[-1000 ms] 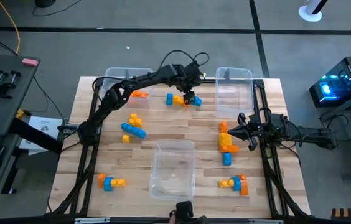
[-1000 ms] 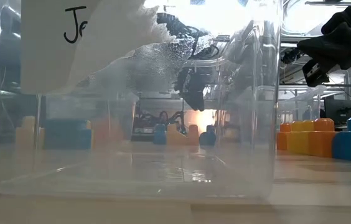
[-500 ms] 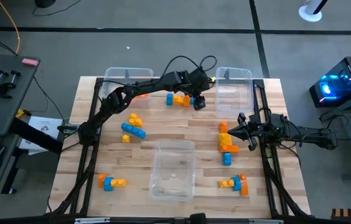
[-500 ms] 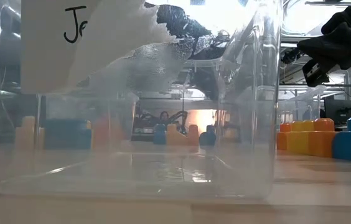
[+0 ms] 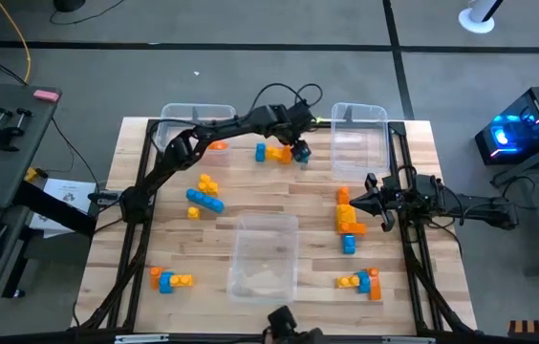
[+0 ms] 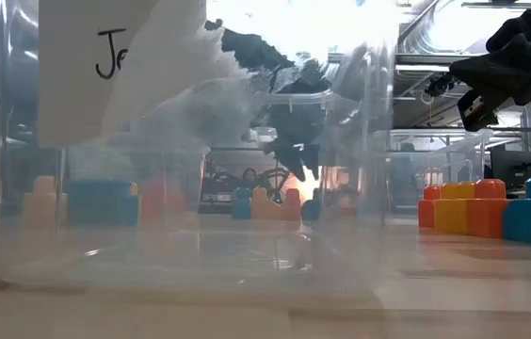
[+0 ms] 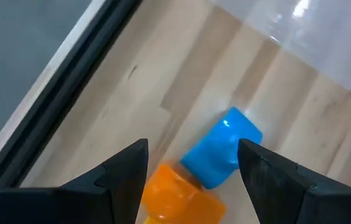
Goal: Sort blocks
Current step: Put the orange game piece into the top left transparent bin
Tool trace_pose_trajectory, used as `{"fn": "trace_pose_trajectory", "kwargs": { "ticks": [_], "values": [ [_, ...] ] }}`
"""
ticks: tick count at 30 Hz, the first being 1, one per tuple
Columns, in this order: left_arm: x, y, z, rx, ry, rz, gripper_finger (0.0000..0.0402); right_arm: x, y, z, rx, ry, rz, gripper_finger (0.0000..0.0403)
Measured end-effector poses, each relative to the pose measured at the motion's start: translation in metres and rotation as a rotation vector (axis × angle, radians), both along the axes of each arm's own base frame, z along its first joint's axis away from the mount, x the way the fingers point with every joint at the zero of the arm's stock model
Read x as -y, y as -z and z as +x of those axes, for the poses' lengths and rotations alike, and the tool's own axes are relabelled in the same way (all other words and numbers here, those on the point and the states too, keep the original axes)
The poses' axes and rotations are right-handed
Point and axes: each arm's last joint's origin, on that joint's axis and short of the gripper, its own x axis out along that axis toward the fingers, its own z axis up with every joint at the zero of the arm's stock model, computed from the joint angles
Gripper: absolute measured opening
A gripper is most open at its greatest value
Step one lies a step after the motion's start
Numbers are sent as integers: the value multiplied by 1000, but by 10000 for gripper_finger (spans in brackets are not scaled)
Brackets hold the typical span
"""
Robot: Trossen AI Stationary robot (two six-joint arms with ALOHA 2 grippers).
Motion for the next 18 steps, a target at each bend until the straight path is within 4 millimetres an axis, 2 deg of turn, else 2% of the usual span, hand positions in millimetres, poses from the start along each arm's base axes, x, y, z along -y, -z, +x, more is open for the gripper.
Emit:
{"fn": "trace_pose_trajectory", "kwargs": {
  "ticks": [11, 18],
  "values": [
    [-18, 19, -14, -109, -71, -33, 234, 0, 0, 0, 0, 0, 0, 1],
    [-14, 29, -15, -161, -52, -67, 234, 0, 0, 0, 0, 0, 0, 1]
  ]
}}
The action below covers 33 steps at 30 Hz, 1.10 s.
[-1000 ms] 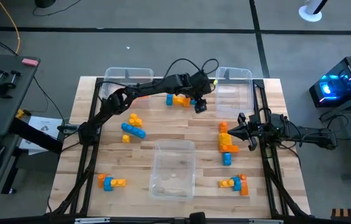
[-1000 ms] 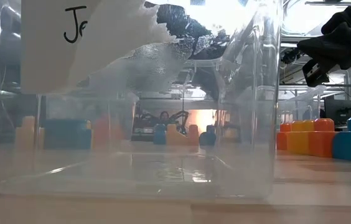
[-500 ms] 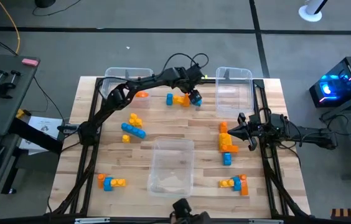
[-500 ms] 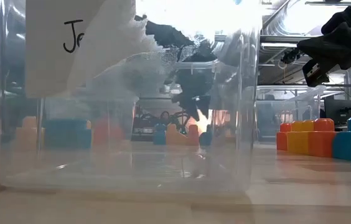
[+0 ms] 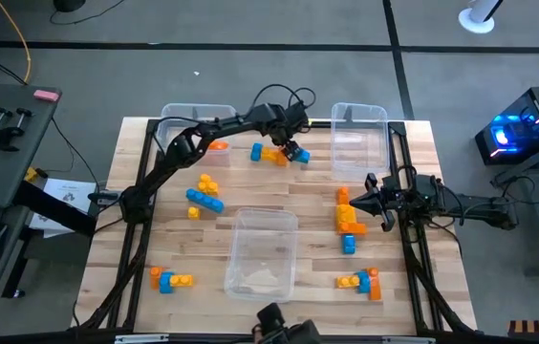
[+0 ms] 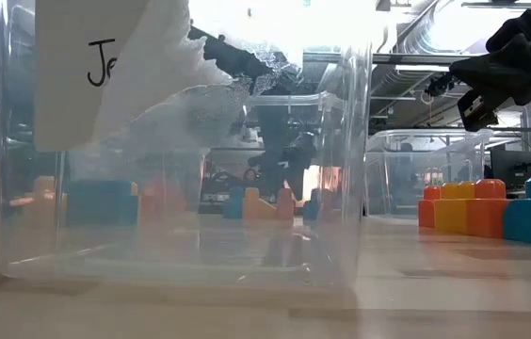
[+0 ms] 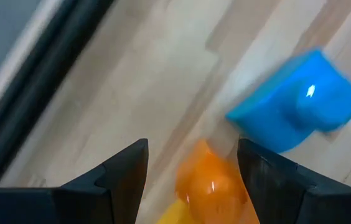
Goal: Sort blocks
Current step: Put the orange game piece into the top left transparent bin
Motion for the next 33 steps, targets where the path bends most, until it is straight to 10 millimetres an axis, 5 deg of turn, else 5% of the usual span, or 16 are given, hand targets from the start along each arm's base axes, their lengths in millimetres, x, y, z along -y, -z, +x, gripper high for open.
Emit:
{"fn": "trace_pose_trajectory", "kwargs": {
  "ticks": [12, 33],
  "values": [
    [2, -32, -4, -26, 99, 31, 234, 0, 0, 0, 0, 0, 0, 1],
    [14, -12, -1, -86, 112, -69, 234, 0, 0, 0, 0, 2, 0, 1]
  ]
}}
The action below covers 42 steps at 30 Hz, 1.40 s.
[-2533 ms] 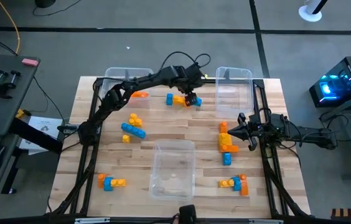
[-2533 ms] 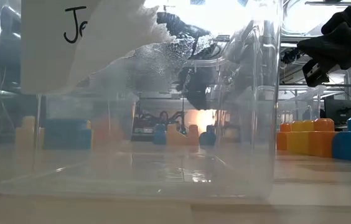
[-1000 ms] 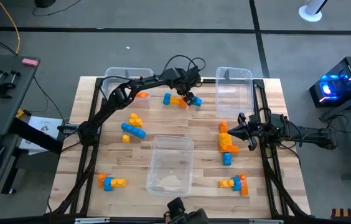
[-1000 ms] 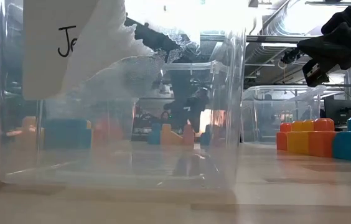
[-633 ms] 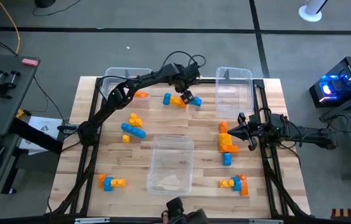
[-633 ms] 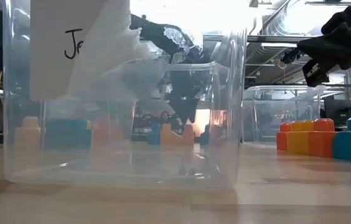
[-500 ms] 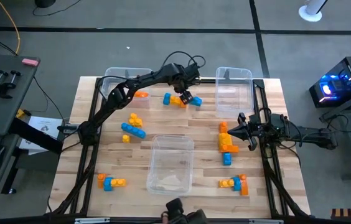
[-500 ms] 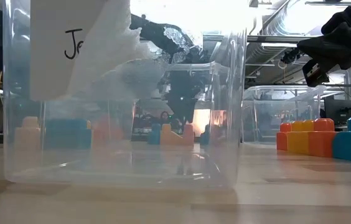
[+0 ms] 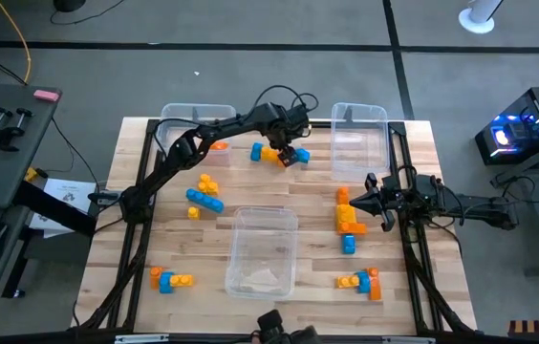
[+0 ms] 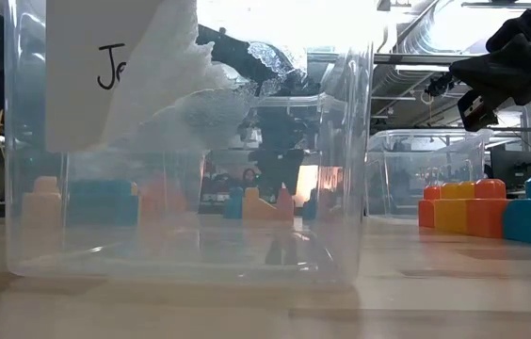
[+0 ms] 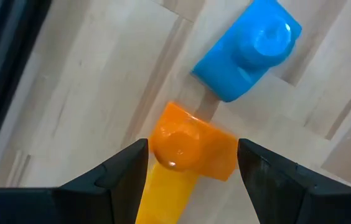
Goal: Sort blocks
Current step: Put the orange game piece into the top left transparent bin
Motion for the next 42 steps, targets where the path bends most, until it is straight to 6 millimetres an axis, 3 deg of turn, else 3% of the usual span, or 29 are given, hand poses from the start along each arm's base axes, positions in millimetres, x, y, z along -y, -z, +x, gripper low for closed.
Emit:
{"fn": "trace_pose_trajectory", "kwargs": {
  "ticks": [5, 15, 30, 35, 39, 42],
  "values": [
    [-2, -2, 3, 29, -3, 31, 222, 0, 0, 0, 0, 0, 0, 1],
    [-2, -2, 1, 14, 19, 27, 140, 0, 0, 0, 0, 0, 0, 1],
    [-2, 1, 2, 5, 33, 26, 132, 0, 0, 0, 0, 0, 0, 1],
    [-2, 1, 2, 5, 70, 32, 75, 0, 0, 0, 0, 0, 0, 1],
    [-5, -4, 0, 32, 64, 13, 55, 0, 0, 0, 0, 0, 0, 1],
    [-8, -24, -3, 100, 53, 24, 55, 0, 0, 0, 0, 1, 0, 1]
  ]
}}
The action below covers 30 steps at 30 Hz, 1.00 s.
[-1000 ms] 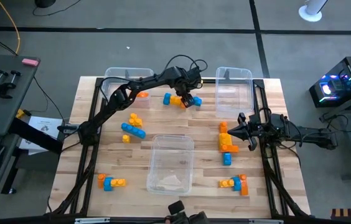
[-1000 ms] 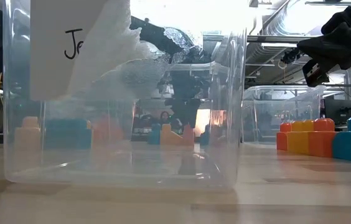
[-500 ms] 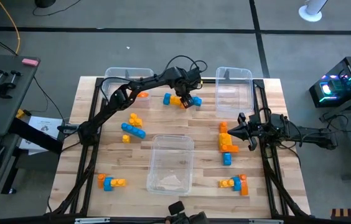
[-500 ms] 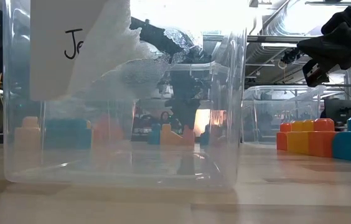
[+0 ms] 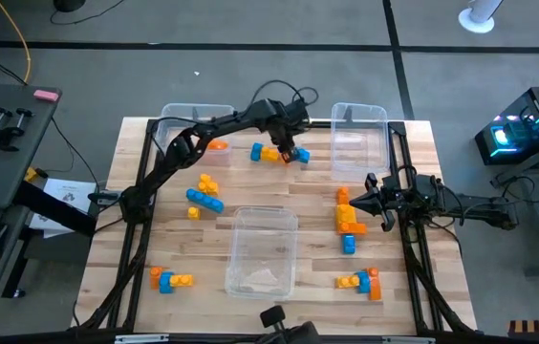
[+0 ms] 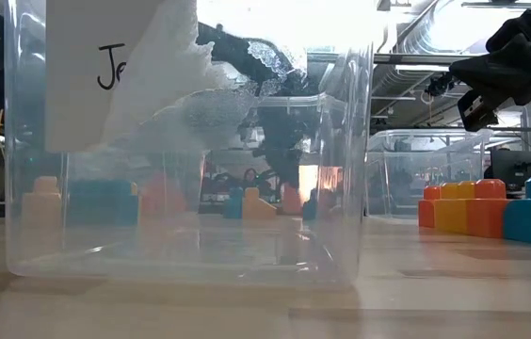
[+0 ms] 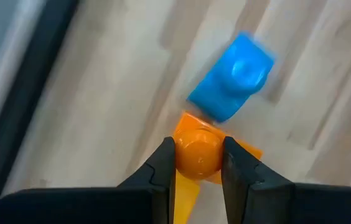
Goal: Sort blocks
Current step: Put the orange game piece into the top left transparent bin
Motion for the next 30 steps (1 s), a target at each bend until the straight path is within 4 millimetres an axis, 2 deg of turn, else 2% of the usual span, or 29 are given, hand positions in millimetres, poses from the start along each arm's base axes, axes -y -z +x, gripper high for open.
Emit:
{"fn": "trace_pose_trajectory", "kwargs": {
  "ticks": [7, 12, 15, 17, 22, 26, 30],
  "values": [
    [1, -87, -19, 243, -15, 114, 55, 0, 0, 0, 0, 0, 0, 1],
    [20, -152, -59, 271, -16, 171, 55, 0, 0, 0, 0, 1, 0, 1],
    [33, -174, -85, 181, -53, 238, 55, 0, 0, 0, 0, 1, 0, 1],
    [39, -179, -100, 120, -89, 263, 55, 0, 0, 0, 0, 0, 0, 1],
    [56, -191, -144, 99, -191, 304, 55, 0, 0, 0, 0, 0, 0, 1],
    [71, -175, -184, 68, -307, 345, 56, 0, 0, 0, 0, 0, 0, 1],
    [88, -159, -230, 115, -450, 356, 61, 0, 0, 0, 0, 1, 0, 1]
  ]
}}
